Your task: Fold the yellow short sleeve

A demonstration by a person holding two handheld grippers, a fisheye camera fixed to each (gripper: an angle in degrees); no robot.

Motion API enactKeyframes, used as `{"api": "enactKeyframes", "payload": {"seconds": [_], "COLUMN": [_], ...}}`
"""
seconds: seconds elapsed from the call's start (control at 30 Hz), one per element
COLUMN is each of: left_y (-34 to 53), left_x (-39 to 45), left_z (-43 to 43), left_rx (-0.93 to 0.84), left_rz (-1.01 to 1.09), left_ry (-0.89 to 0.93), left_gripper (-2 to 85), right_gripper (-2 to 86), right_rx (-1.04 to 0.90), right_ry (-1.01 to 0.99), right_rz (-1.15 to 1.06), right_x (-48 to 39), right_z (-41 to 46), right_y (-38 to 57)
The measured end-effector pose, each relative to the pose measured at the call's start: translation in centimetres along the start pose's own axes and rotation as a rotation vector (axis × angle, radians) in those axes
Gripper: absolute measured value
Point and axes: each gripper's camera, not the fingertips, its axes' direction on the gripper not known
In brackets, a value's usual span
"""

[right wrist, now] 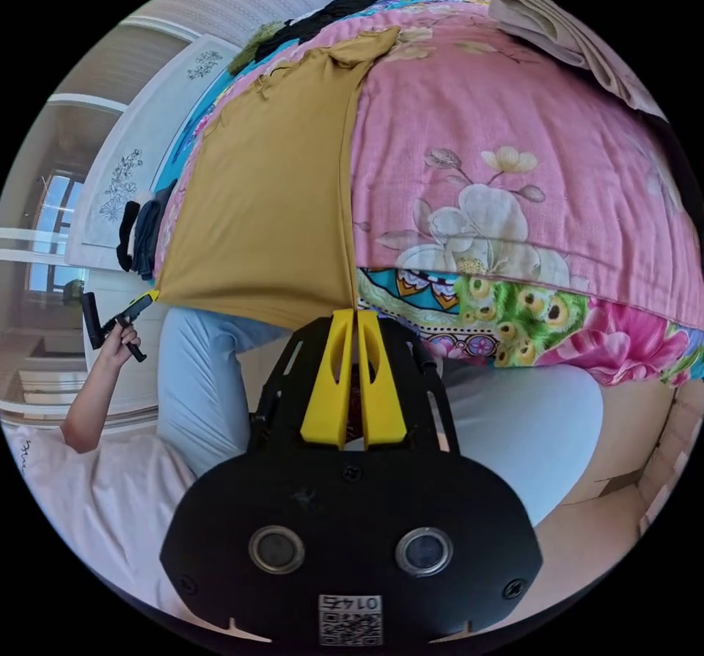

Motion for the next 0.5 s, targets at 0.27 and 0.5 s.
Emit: {"api": "enactKeyframes", "payload": {"seconds": [0.27, 0.5], "left_y": [0.2, -6.9], "left_x": [3.4, 10.0], "left_z": [3.1, 2.5], "left_rx": [0.04, 0.136], "left_rz": [-0.083, 0.183], "left_ry": [-0.107, -0.196], "left_gripper": [-0.7, -0.9], "right_gripper": [0.3, 1.1], "right_rx": [-0.073, 0.193], "right_ry": [-0.069, -0.036], "right_rz": [-0.028, -0.088], "right_x": [0.4, 2.6], "right_z": [0.0, -5.8], "right_y": [-0.5, -1.2]}}
